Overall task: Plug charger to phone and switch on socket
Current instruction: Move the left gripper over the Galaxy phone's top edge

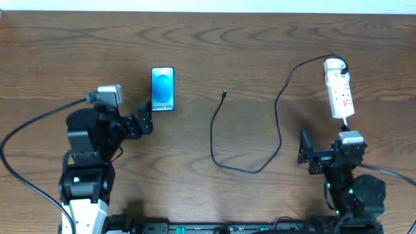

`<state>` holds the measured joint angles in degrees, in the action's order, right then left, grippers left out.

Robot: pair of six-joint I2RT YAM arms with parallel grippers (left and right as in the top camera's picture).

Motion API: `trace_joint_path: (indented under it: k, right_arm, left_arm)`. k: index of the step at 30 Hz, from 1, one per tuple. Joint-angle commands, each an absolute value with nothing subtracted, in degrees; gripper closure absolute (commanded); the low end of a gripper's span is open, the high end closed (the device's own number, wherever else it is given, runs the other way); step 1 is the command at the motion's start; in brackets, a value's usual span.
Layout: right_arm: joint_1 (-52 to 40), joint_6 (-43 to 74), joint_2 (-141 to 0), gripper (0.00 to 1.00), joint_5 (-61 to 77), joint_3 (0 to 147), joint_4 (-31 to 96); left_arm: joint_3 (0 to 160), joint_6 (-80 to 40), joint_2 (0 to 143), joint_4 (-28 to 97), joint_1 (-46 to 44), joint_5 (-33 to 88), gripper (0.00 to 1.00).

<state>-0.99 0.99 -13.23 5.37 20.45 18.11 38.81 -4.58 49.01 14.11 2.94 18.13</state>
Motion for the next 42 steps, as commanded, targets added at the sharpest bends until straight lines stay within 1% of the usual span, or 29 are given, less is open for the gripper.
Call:
trace_joint_path:
  k: [1,13,18,24,32,35,42]
  right_arm:
    - [-1.1,0.58,-19.27,0.01,5.58,26.74,20.67]
    - [-1.1,0.58,-39.07,0.01,11.62,47.66,34.54]
    - [-1.1,0.58,-46.19,0.01,13.74,56.66,42.39]
    - [-1.1,0.58,-53.32,0.01,16.05,66.87,51.44]
    - [-1.13,0.56,-63.64,0.01,19.31,79.9,63.29]
    - [-1.13,0.54,-66.52,0.01,19.94,82.91,65.45]
    - [-1.13,0.58,-68.45,0.01,22.11,83.13,64.45]
  left_arm:
    - [44.93,-4.99,51.18,17.28,2.92,19.07,0.01]
    - [64.79,-4.71,61.06,35.94,2.92,19.07,0.01]
    - [73.01,-1.74,66.04,43.31,2.61,19.03,0.01]
    - [83.0,-0.54,74.67,52.4,2.37,18.85,0.01]
    - [98.28,4.84,88.88,65.49,2.15,18.85,0.01]
    - [99.33,4.86,92.23,65.19,2.15,18.85,0.01]
    - [99.33,3.99,97.25,63.42,2.15,19.11,0.01]
